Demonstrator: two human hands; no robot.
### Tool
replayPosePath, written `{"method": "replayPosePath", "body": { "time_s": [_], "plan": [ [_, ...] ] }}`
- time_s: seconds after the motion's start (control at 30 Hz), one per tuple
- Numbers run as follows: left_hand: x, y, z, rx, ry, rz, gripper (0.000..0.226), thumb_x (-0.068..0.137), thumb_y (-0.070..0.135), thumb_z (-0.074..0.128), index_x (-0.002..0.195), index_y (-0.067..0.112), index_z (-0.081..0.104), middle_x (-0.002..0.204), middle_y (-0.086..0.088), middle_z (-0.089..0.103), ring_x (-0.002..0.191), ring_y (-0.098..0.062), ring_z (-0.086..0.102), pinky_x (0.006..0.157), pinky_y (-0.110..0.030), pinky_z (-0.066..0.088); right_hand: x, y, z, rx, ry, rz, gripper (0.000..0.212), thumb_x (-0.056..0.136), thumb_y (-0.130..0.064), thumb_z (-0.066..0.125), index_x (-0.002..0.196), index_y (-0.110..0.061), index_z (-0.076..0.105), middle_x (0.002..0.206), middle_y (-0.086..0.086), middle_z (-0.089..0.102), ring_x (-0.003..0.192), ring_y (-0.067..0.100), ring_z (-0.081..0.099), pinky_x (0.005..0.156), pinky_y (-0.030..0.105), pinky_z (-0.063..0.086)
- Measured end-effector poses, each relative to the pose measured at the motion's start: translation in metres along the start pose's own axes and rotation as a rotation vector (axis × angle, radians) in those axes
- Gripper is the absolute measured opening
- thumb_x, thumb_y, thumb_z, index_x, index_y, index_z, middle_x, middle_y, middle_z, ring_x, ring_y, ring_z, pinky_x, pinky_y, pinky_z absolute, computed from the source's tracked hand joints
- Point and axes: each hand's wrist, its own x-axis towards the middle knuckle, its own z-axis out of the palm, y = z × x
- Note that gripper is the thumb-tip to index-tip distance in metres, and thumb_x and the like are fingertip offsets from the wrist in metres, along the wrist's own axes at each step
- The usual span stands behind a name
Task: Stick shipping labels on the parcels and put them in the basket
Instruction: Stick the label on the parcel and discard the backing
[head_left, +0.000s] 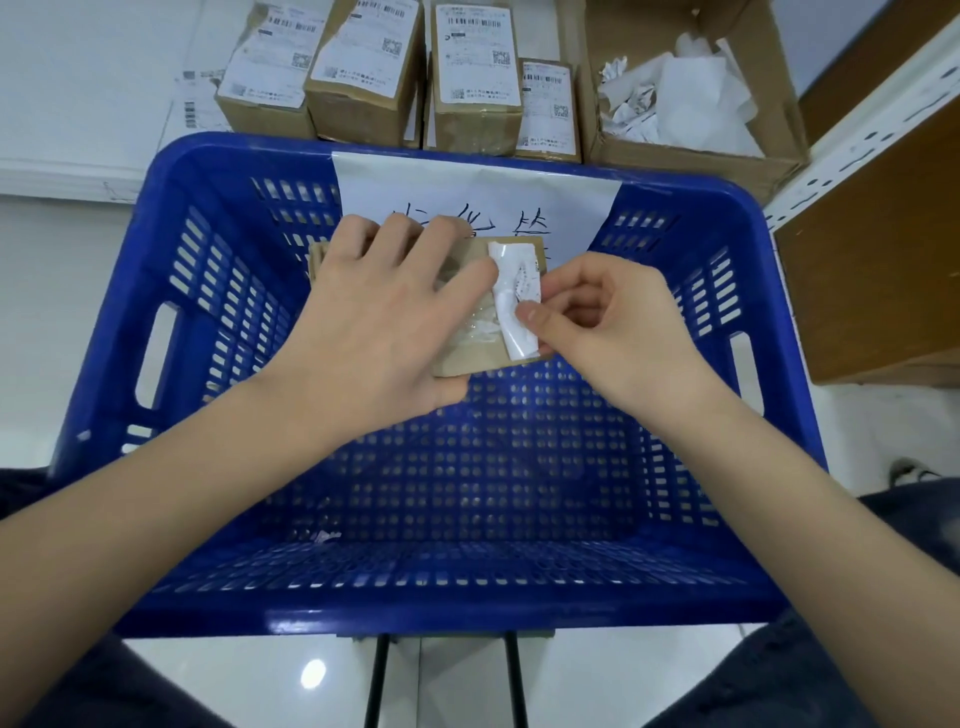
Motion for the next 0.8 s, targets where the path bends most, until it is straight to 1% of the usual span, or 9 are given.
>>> {"method": "replayPosePath", "body": {
  "time_s": [0.1,0.2,0.23,0.33,0.4,0.5,0.6,0.7,0.8],
  "plan": [
    [0.001,-0.001,0.000,0.003,0.009,0.000,0.058,0.068,0.055,0.045,0.106,0.011,0.040,0.120,-0.019,0.056,0.090,-0.038,0.056,0.074,-0.045,0.038,0.002,0.001,0.004,-0.042,0.061,-0.025,0.017,0.084,-0.009,0.071,0.079,-0.018,0.058,0.071,0.003,0.062,0.064,0.020,0.060,0.066,0.032,0.055],
    [0.000,0.000,0.003,-0.002,0.003,0.020,0.060,0.064,0.051,0.060,0.108,0.014,0.041,0.121,-0.019,0.055,0.092,-0.039,0.056,0.075,-0.045,0.038,0.004,0.002,0.004,-0.077,0.072,-0.033,0.021,0.084,-0.006,0.070,0.074,-0.020,0.058,0.071,0.006,0.063,0.062,0.018,0.058,0.062,0.030,0.053],
    [-0.001,0.000,0.003,-0.005,0.000,0.025,0.059,0.064,0.051,0.058,0.109,0.015,0.041,0.121,-0.019,0.055,0.091,-0.039,0.056,0.075,-0.045,0.037,0.004,0.002,0.003,-0.091,0.067,-0.030,0.021,0.084,-0.005,0.070,0.073,-0.020,0.059,0.071,0.007,0.063,0.061,0.017,0.058,0.062,0.028,0.053],
    [-0.001,0.001,0.005,-0.020,-0.006,0.015,0.057,0.066,0.054,0.043,0.107,0.015,0.040,0.120,-0.018,0.056,0.090,-0.038,0.056,0.075,-0.045,0.038,0.007,0.000,-0.002,-0.034,0.007,0.044,0.014,0.087,-0.004,0.066,0.078,-0.013,0.064,0.069,0.008,0.065,0.056,0.011,0.061,0.059,0.023,0.054],
    [0.001,0.001,0.005,-0.018,-0.001,0.007,0.060,0.064,0.052,0.052,0.105,0.011,0.037,0.119,-0.019,0.057,0.089,-0.038,0.057,0.074,-0.044,0.038,0.009,-0.003,-0.007,0.028,-0.029,0.084,0.008,0.090,-0.007,0.063,0.083,-0.007,0.068,0.070,0.008,0.067,0.056,0.008,0.062,0.059,0.021,0.054],
    [0.003,0.002,0.007,0.009,0.016,-0.019,0.059,0.063,0.046,0.061,0.103,0.011,0.036,0.117,-0.020,0.058,0.087,-0.038,0.057,0.072,-0.044,0.038,0.010,-0.006,-0.012,-0.070,-0.029,0.006,0.012,0.088,-0.021,0.067,0.087,-0.011,0.073,0.078,0.009,0.070,0.062,0.012,0.062,0.062,0.017,0.050],
    [0.002,0.004,0.010,0.011,0.019,-0.013,0.053,0.070,0.049,0.050,0.103,0.009,0.036,0.118,-0.018,0.059,0.087,-0.037,0.057,0.072,-0.043,0.038,0.010,-0.002,-0.010,-0.182,0.004,-0.086,0.009,0.086,-0.022,0.069,0.093,-0.017,0.071,0.083,0.006,0.069,0.073,0.014,0.061,0.068,0.016,0.049],
    [0.001,0.007,0.013,0.019,0.020,-0.005,0.056,0.074,0.050,0.040,0.107,0.005,0.041,0.121,-0.017,0.059,0.088,-0.037,0.058,0.073,-0.043,0.039,0.009,0.003,-0.004,-0.437,0.092,-0.193,0.011,0.086,-0.026,0.068,0.092,-0.017,0.071,0.082,-0.005,0.067,0.077,0.013,0.062,0.077,0.032,0.052],
    [0.000,0.007,0.015,0.057,0.020,-0.019,0.060,0.073,0.049,0.043,0.112,0.002,0.046,0.120,-0.016,0.059,0.089,-0.037,0.058,0.072,-0.043,0.039,0.006,0.004,0.000,-0.339,0.045,-0.151,0.012,0.086,-0.027,0.068,0.082,-0.016,0.070,0.072,-0.010,0.065,0.067,0.006,0.061,0.072,0.026,0.051]
  ]
}}
